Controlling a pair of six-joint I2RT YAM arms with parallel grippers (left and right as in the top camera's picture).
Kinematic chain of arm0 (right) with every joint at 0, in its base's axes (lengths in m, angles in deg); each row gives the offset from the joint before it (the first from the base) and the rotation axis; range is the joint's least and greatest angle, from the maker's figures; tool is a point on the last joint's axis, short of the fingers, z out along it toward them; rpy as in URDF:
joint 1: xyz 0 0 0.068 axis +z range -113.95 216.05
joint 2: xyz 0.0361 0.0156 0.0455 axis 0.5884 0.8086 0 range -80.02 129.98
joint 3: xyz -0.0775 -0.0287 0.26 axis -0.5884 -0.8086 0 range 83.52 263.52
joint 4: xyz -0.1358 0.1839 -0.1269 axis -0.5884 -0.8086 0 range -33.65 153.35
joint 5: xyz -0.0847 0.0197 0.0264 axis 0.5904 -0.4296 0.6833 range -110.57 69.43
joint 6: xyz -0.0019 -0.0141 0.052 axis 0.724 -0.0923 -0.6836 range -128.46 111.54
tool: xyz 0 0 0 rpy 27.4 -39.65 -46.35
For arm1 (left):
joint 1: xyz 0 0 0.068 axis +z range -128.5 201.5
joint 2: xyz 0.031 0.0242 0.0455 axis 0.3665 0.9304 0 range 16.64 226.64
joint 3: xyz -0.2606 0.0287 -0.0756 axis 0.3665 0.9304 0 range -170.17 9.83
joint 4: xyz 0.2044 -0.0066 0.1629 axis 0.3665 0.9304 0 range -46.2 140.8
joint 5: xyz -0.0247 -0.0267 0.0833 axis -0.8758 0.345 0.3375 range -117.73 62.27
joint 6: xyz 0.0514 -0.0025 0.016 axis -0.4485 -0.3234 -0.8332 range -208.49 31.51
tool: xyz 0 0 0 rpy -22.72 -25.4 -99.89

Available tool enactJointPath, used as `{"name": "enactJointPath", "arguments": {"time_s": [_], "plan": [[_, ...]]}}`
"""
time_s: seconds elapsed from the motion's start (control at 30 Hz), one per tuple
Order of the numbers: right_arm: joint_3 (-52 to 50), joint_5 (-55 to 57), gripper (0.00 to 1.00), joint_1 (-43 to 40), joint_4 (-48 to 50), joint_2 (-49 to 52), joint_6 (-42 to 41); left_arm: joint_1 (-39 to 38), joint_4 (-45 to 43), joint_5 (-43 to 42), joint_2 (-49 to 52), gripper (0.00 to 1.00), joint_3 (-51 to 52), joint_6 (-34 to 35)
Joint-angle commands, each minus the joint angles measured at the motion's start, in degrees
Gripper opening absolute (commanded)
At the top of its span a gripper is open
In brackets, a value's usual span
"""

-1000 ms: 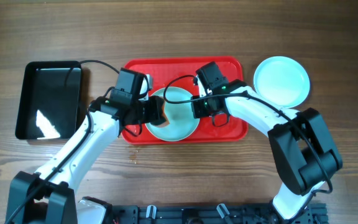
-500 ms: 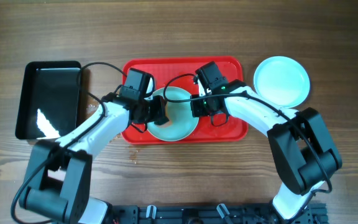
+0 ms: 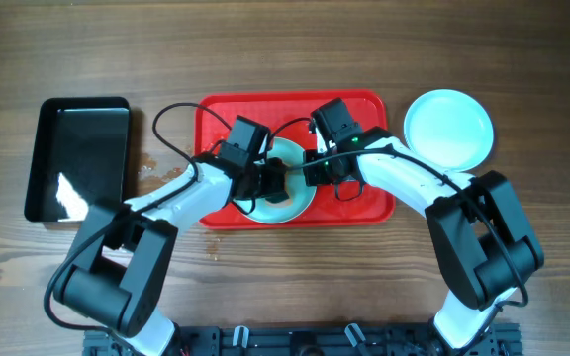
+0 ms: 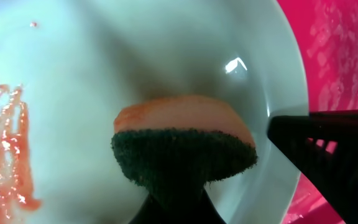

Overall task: Clean dirty plates on tray and stack at the side
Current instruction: 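Scrub the remaining plate with the sponge while the right gripper holds it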

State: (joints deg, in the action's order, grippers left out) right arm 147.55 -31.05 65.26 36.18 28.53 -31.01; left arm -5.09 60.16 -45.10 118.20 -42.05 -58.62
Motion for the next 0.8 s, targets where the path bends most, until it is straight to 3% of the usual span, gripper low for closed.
{"name": "enactJointPath", "arguments": {"time_s": [0.0, 0.17, 0.33, 0.77], "plan": [[-0.74, 0.13, 0.04, 0.39, -0.74, 1.51, -0.33, -0.02, 0.48, 4.70, 1.81, 0.04, 0.31, 0.63], [-0.74, 0.33, 0.04, 0.39, -0.98, 1.51, -0.11, 0.68, 6.62, 16.24, 2.49, 0.04, 0.31, 0.63], [-0.74, 0.37, 0.04, 0.39, -1.11, 1.62, -0.07, 2.69, 11.69, 22.18, 2.49, 0.04, 0.31, 0.61], [-0.74, 1.46, 0.04, 0.39, -1.57, 1.73, -0.11, 8.00, 15.41, 21.84, 0.33, 0.04, -2.62, 0.57]]}}
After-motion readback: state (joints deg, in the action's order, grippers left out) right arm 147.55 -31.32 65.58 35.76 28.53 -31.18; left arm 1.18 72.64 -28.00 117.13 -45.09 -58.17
